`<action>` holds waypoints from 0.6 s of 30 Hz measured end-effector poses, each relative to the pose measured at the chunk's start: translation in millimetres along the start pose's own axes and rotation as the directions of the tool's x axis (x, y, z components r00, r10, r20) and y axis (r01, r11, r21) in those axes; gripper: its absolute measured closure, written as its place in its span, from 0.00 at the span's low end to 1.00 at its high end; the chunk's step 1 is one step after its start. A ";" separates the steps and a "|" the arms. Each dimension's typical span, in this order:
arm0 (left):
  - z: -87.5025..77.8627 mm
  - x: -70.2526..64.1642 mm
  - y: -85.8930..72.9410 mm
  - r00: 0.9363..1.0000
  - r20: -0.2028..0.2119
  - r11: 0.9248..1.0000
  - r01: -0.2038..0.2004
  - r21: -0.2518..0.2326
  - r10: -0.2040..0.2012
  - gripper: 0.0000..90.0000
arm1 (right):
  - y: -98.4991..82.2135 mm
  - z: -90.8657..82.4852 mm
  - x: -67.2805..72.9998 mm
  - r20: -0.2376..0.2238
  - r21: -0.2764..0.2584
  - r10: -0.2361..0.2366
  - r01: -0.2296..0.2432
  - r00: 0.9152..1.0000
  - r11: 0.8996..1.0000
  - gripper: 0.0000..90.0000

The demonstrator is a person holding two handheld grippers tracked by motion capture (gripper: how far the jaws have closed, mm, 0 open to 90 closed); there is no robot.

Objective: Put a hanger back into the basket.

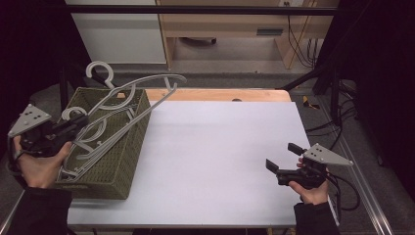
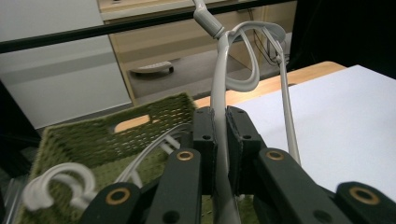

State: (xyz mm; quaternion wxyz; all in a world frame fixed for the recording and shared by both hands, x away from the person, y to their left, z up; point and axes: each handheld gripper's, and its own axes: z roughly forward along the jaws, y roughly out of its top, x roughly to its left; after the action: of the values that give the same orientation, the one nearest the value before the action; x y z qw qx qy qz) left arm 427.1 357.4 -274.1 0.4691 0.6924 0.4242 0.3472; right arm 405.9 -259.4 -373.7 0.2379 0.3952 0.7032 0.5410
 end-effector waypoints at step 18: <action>-7.7 56.3 -37.3 0.997 -0.072 0.999 0.035 0.025 -0.033 0.92 | -2.0 5.0 0.0 0.007 0.018 0.000 0.000 1.000 1.000 0.02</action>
State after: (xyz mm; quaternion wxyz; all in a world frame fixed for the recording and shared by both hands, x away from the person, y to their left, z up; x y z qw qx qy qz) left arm 433.0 419.0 -302.2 0.4501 0.6783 0.4571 0.3583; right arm 409.1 -256.7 -377.1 0.2367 0.3991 0.7073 0.5333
